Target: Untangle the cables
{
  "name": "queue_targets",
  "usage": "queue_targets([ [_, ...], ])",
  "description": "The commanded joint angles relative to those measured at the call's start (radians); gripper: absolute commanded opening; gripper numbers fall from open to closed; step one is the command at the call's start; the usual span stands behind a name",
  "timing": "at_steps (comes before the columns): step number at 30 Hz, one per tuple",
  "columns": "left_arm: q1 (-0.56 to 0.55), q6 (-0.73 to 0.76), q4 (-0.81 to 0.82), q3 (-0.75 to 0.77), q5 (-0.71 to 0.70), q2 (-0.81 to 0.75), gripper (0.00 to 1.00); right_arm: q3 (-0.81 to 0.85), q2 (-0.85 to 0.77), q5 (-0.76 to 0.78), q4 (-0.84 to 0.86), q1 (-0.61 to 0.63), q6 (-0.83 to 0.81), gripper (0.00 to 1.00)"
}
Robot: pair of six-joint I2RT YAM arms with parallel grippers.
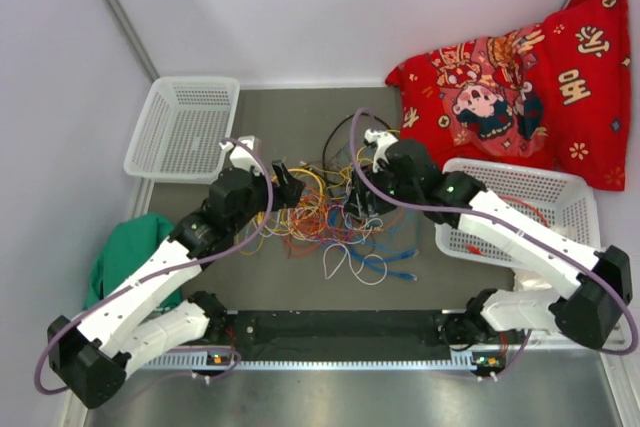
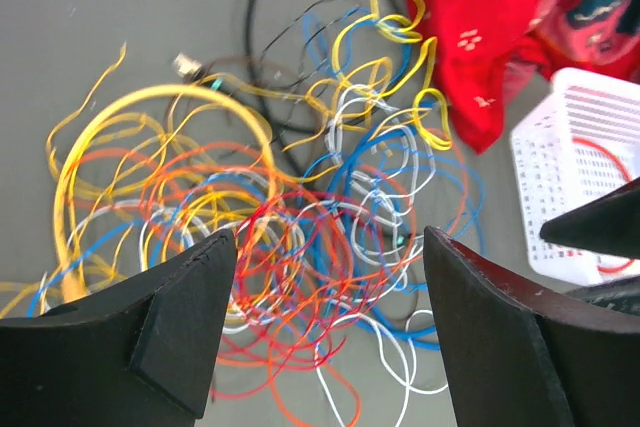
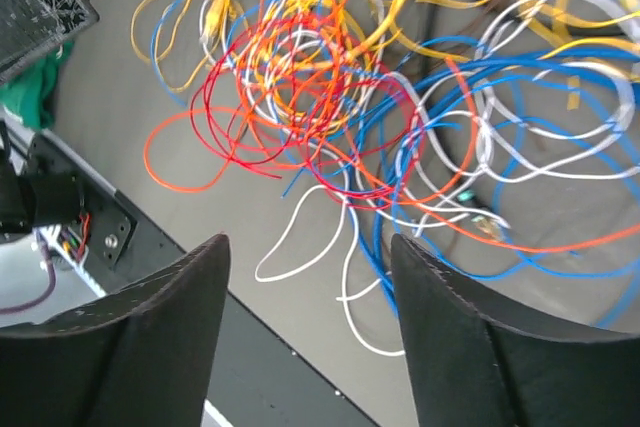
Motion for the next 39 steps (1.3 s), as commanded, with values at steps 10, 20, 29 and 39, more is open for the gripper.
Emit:
queue_targets([
  [10,0.004,-0.181,-0.267,-0.015,-0.305,-0.099,0.83,0.037,0.201,0.003,0.218,0.247,-0.078,0.76],
  [20,0.004,-0.189,-0.299,-0.026,-0.319,-0.114,0.83,0.046,0.339,-0.002,0.381,0.266,-0.115,0.75],
  [29,0.003,-0.188,-0.325,-0.028,-0.337,-0.134,0.83,0.123,0.456,0.061,0.439,0.266,-0.117,0.18],
  [39,0.003,-0.169,-0.250,-0.051,-0.353,-0.221,0.82,0.253,0.085,0.360,0.150,0.266,-0.221,0.00],
])
